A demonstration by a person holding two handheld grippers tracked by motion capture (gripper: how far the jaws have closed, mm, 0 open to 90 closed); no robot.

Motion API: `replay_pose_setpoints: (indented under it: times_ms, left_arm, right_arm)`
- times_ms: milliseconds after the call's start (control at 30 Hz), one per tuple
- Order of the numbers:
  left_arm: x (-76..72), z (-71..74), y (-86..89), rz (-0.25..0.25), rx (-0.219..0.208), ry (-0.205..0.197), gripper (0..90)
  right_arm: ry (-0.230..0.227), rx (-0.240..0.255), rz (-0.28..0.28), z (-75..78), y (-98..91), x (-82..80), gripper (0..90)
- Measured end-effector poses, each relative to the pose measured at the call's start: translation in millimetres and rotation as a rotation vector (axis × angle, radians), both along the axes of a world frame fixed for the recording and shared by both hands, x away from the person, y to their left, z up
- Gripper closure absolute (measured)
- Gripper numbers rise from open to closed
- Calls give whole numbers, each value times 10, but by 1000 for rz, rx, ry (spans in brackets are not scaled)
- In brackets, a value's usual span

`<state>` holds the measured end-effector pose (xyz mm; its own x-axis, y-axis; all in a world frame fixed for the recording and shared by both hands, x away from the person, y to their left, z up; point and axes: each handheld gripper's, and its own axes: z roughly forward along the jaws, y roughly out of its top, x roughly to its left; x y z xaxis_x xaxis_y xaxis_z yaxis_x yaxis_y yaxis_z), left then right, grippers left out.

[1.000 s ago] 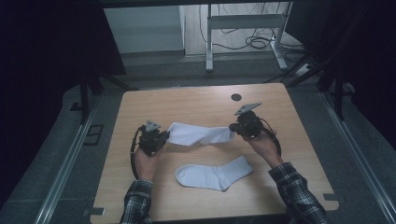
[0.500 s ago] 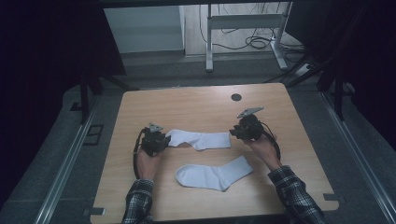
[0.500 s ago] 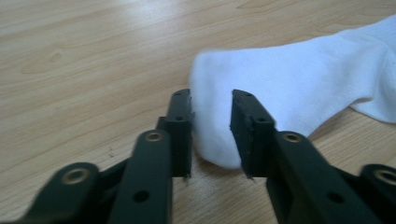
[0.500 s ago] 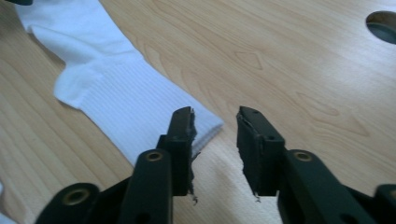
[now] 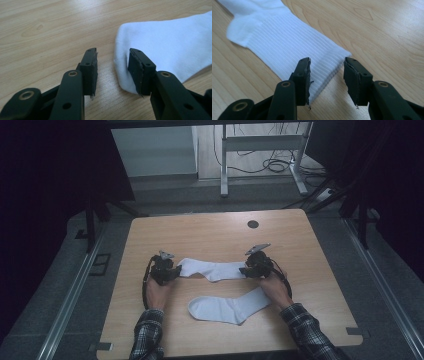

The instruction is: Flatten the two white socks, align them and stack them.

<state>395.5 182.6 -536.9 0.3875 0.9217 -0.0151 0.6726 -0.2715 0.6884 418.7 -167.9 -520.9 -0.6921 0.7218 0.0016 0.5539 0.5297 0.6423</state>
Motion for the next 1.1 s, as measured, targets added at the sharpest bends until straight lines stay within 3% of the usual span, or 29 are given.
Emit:
replay_pose_setpoints:
  times_ms: [267, 533, 733, 833, 900, 1100]
  left_arm:
    - [8, 9, -1, 1, -6, -6, 568]
    - [44, -21, -13, 17, 6, -12, 484]
    - [58, -45, 2, 18, -20, -9, 476]
    - [56, -49, 27, -4, -49, -1, 533]
    - [49, -42, 19, -26, -60, 5, 632]
    - [38, -42, 7, -44, -97, 19, 812]
  right_arm:
    - [6, -2, -57, 6, -142, 57, 566]
    - [9, 49, -73, -13, -107, 68, 572]
    - [27, 78, -81, -90, -115, 90, 589]
    - [34, 80, -70, -87, -120, 75, 700]
    - [35, 83, -57, -88, -113, 63, 770]
    - [45, 77, -56, -75, -86, 42, 825]
